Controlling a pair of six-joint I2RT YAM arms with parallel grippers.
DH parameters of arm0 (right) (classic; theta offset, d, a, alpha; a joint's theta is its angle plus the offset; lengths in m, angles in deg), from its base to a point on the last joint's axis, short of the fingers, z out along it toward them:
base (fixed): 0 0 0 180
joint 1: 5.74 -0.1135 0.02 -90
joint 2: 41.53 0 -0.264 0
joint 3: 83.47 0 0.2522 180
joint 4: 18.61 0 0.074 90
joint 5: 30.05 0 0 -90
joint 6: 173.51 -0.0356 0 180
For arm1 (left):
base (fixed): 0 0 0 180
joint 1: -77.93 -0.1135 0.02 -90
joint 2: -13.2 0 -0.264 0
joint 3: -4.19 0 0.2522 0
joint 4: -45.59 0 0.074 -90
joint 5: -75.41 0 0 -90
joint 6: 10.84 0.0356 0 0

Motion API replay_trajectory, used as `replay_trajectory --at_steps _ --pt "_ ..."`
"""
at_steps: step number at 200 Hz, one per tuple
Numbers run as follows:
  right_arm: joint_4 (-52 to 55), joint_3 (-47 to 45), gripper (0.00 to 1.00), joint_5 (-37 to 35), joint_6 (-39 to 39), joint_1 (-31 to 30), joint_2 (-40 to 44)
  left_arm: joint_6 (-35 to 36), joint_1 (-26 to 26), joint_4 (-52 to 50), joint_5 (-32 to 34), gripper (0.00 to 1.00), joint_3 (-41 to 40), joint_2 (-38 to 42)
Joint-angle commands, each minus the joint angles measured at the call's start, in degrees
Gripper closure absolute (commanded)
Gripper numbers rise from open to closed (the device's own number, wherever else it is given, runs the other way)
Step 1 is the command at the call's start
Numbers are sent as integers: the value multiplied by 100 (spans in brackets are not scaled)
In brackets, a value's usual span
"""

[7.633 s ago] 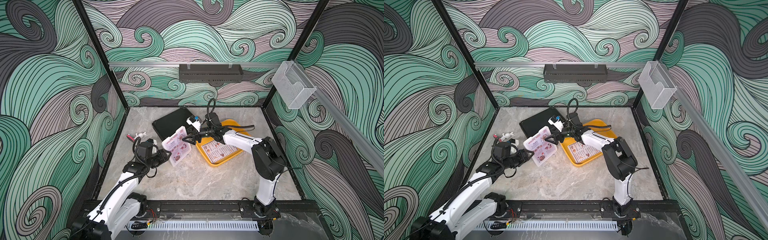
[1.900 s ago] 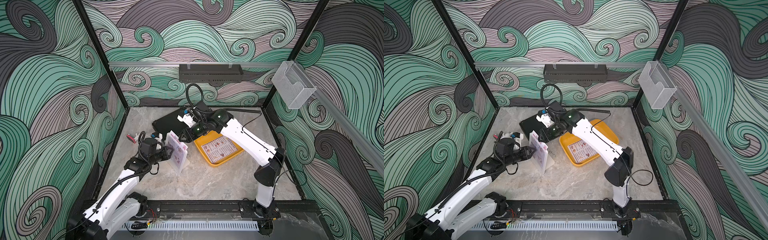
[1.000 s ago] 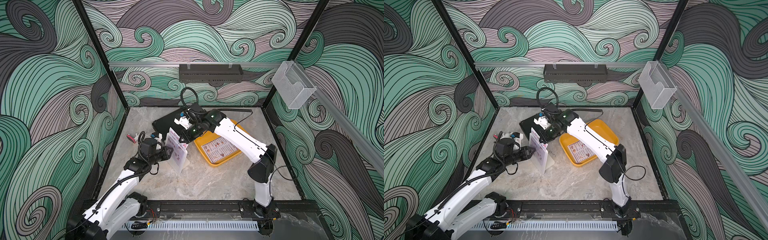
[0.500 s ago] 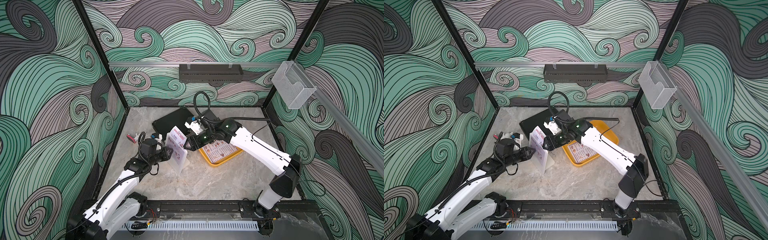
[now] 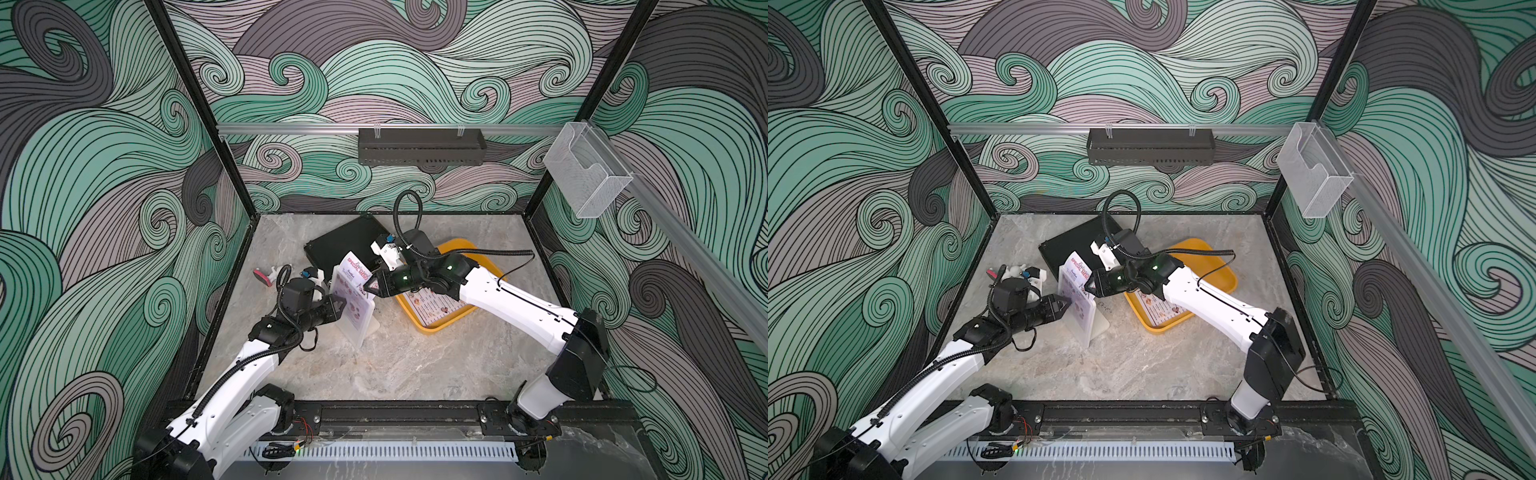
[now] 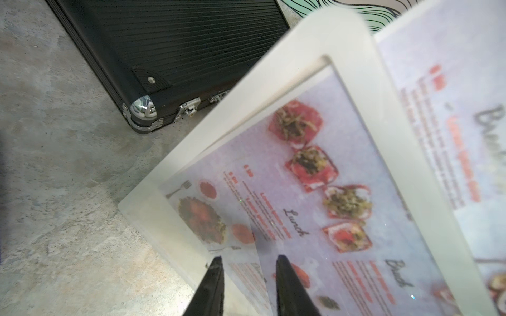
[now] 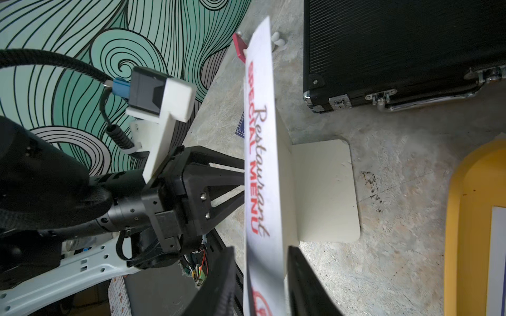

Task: Replace the menus in the menu holders
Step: Take out the menu from the menu holder.

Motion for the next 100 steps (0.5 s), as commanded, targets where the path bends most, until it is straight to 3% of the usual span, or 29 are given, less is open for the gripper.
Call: replay_trajectory --at_steps 1,30,100 --pt "-296 81 79 37 -59 -18 -54 -72 40 -128 25 68 5 109" --pt "-191 245 100 -17 133 14 19 -98 36 -310 -31 67 53 187" --pt "1051 1489 100 57 1202 162 486 -422 160 -821 -800 67 -144 470"
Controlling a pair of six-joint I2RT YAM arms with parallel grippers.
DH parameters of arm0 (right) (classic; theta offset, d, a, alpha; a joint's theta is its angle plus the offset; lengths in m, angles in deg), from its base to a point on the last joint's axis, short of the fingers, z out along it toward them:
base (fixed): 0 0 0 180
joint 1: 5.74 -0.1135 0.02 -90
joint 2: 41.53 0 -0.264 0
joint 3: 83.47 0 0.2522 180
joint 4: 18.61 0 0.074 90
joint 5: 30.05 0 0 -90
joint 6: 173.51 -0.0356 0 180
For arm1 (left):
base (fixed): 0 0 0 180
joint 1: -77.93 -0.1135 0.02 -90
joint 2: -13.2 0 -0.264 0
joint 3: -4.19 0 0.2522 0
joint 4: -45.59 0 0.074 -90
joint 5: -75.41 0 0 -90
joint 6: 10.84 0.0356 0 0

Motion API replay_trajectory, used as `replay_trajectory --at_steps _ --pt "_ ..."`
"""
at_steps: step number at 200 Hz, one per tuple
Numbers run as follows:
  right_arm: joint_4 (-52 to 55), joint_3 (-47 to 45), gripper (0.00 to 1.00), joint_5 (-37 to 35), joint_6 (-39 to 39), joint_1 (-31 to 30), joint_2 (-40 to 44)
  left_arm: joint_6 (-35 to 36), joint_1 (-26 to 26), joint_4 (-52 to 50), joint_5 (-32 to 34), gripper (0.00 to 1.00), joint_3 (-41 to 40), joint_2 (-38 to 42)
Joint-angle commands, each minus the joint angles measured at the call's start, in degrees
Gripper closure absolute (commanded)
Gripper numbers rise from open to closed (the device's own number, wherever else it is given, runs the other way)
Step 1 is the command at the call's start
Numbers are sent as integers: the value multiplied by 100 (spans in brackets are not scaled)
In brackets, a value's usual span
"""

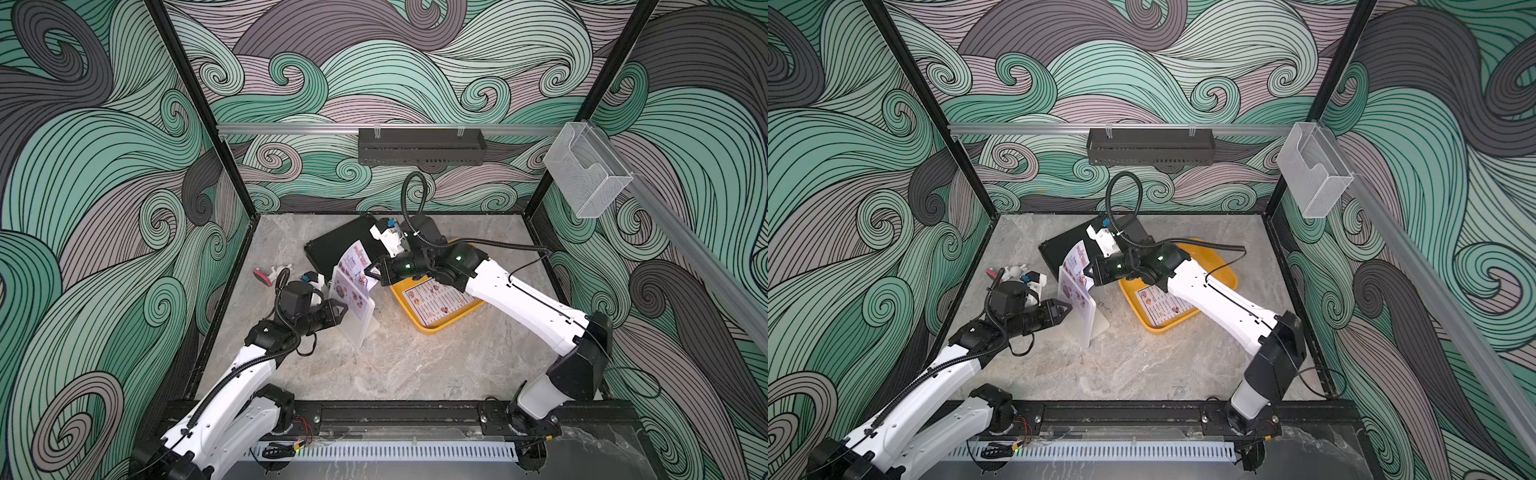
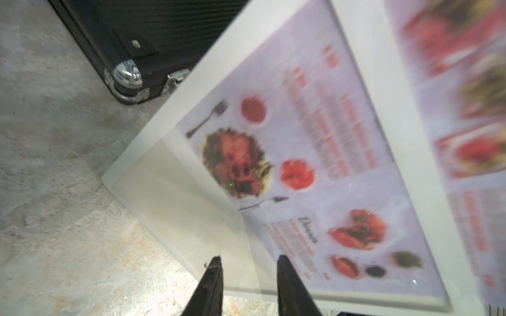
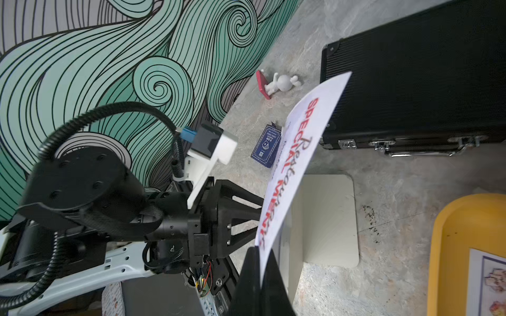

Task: Replace the menus in the menu holders
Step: Take out the menu from the menu holder, then adjust the menu holder at the center of the board, then place the menu at the center of the board.

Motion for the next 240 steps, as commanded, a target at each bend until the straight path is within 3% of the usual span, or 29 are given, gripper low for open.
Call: replay_trajectory --at_steps 1,56,104,129,153,180,193,213,240 --pt "586 509 100 59 590 64 409 -176 114 -362 -341 67 -96 156" --pt "1597 1033 100 107 1708 119 1214 -393 381 620 -469 67 -27 -503" --pt "2144 523 100 -228 2937 189 2246 -380 718 1612 -326 67 414 -1545" --pt "2398 87 100 -61 3425 189 2720 -379 818 1785 -121 65 550 -1842" --pt "2503 -428 100 639 3742 176 3206 -405 851 1489 786 64 544 -1482" --pt "2138 -1008 100 1522 3454 -67 3520 -366 834 649 2891 60 642 -555" --pt "1664 -1315 100 1738 3066 -381 3528 -64 698 289 3589 57 842 -154" --pt "841 -1693 100 1632 2623 -1210 3340 451 306 -269 4036 49 1358 138" --pt "16 -1716 100 1446 2519 -2181 2637 766 -450 -767 4149 43 2048 299"
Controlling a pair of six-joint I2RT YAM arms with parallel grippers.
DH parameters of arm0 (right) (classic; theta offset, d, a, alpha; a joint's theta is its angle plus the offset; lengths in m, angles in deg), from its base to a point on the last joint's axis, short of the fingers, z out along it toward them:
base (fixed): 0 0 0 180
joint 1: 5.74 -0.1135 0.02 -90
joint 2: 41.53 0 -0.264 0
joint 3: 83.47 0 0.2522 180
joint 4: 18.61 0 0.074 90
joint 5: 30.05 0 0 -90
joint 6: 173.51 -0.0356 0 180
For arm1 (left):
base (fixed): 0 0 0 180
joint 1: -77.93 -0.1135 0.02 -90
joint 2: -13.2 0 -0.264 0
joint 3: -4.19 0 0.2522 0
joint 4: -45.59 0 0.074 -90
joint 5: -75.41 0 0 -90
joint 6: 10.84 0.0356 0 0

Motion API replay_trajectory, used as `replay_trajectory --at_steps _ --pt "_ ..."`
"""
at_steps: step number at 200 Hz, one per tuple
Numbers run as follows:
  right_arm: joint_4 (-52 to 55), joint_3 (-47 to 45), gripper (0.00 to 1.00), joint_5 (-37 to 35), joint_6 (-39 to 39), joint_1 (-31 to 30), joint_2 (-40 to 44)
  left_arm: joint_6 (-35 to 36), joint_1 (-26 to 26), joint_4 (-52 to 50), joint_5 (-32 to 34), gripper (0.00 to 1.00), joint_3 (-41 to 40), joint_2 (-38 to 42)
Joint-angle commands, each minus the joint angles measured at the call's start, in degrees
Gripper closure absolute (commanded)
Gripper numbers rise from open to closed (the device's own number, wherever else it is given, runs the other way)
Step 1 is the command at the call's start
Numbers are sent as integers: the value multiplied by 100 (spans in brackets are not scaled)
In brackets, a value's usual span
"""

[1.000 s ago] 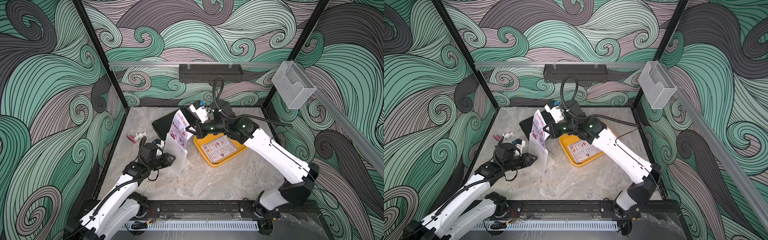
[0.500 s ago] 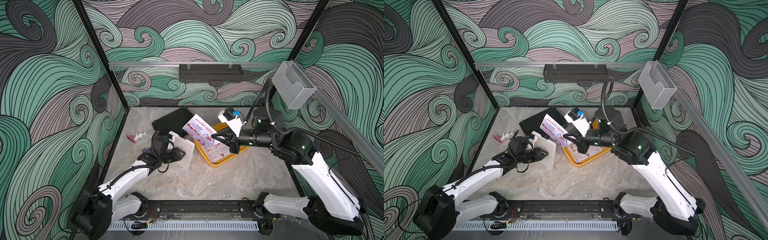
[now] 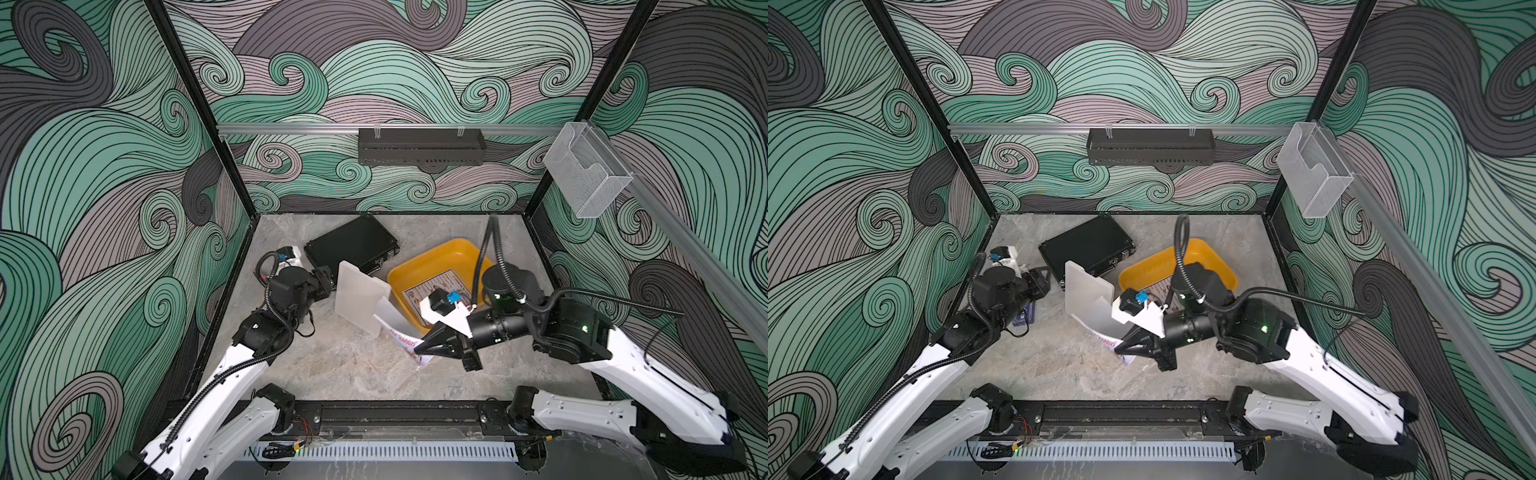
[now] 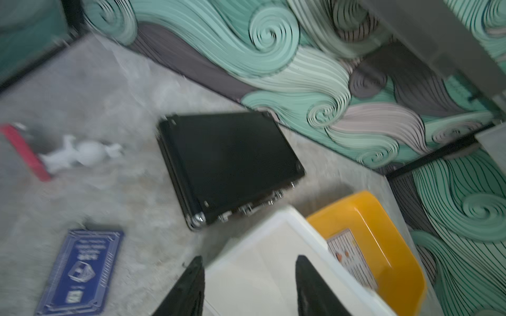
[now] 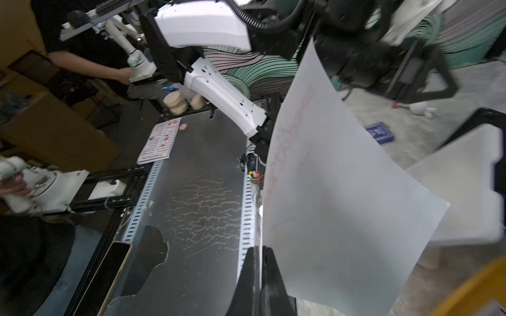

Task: Replace the menus in the menu holders
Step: Place the menu at the center of the board.

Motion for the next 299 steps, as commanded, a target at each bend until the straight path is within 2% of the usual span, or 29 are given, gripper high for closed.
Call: replay_trajectory --at_steps 1,18,41,69,96,142,199,237,264,272,286,299 --pt "-1143 -24 100 116 -313 -609 -577 500 -541 -824 762 42 605 156" --pt "-1619 81 100 394 -482 -798 -1135 620 -956 -1020 779 38 946 263" --pt "-2634 37 100 844 -745 -774 -1921 793 -1187 -1191 845 34 1370 446" --pt "-2540 659 100 1276 -700 -418 -3293 894 -1230 -1551 870 32 1753 564" --pt "-1516 1647 100 791 -115 -105 -4751 887 -1238 -1825 841 32 1809 699" --pt "-38 3690 100 -801 354 9 -6857 738 -1241 -2135 792 32 1654 873" --pt "15 4363 100 -1775 517 23 -7570 649 -1238 -2161 663 32 1511 782" --pt "21 4766 86 -1839 590 39 -7981 622 -1238 -2132 642 32 1422 712" --pt "22 5136 83 -2115 641 44 -8260 613 -1242 -2127 612 32 1439 650" --pt "33 5248 80 -2170 644 48 -8341 613 -1241 -2135 595 32 1452 630" --pt "33 5353 66 -2271 643 46 -8397 613 -1242 -2167 560 32 1496 606" --pt "33 5396 59 -2373 642 37 -8362 623 -1239 -2187 546 32 1540 584"
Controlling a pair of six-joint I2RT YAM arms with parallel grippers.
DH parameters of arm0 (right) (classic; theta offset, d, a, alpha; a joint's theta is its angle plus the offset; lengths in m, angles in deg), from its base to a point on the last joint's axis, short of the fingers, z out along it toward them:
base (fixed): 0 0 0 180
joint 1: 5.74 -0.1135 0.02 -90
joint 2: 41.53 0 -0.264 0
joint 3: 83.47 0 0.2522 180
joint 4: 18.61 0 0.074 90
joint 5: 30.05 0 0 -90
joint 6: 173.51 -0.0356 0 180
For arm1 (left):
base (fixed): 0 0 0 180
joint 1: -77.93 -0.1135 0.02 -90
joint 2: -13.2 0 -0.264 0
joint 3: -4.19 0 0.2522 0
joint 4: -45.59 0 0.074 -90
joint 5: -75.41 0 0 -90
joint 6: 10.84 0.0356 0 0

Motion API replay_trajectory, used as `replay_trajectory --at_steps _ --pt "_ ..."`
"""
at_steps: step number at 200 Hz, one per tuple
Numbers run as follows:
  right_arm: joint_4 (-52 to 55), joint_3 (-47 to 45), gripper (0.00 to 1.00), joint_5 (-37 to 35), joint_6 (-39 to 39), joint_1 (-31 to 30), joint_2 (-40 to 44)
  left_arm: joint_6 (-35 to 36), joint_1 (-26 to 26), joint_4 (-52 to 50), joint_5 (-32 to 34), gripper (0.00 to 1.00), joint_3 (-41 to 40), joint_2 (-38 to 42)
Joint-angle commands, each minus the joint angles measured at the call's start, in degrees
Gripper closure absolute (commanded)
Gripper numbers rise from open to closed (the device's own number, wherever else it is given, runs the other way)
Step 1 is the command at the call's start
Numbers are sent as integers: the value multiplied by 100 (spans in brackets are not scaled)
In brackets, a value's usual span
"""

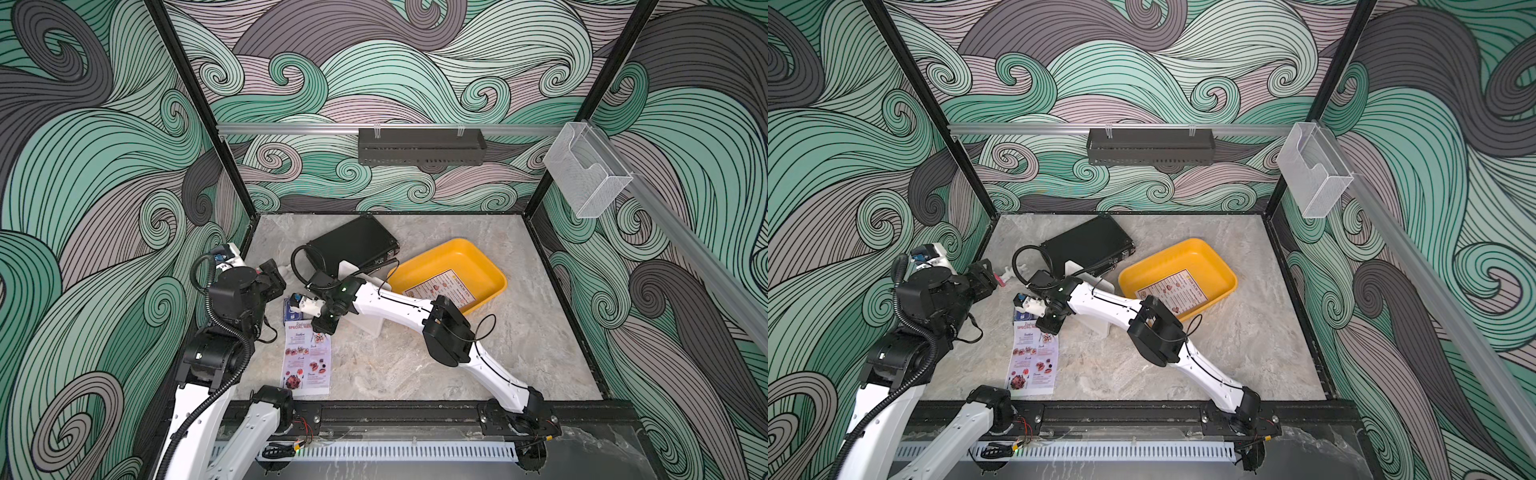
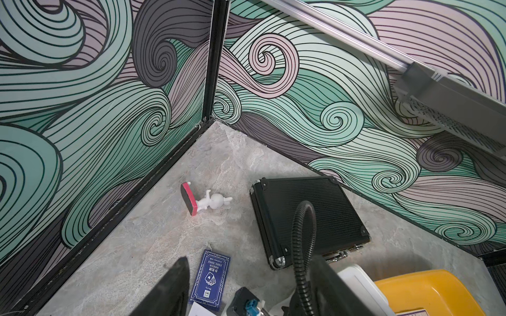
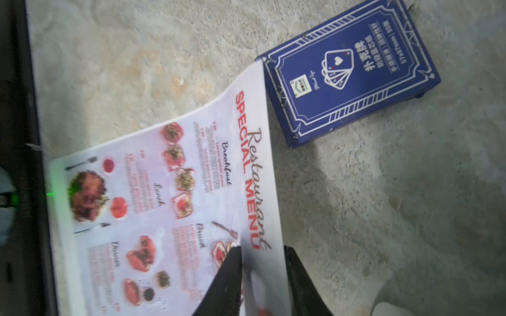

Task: Replace the menus in the menu holders
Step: Place the menu at the center of the board.

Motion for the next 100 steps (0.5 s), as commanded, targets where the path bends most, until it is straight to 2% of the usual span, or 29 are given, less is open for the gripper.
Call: replay_trajectory --at_steps 1,24,50,66,100 --pt "85 191 59 -334 53 14 18 -70 -27 -132 -48 32 119 -59" --pt "77 191 50 -495 77 18 369 -77 -28 -131 -156 32 191 -94" --pt "-47 -209 39 -581 148 11 1274 -99 -27 -131 -371 32 329 -176" --pt "-343 -866 32 -587 159 22 2106 -123 -31 -114 -508 33 415 -221" --pt "-1099 -2842 28 -606 -133 143 4289 -154 -33 -28 -1101 35 650 -386"
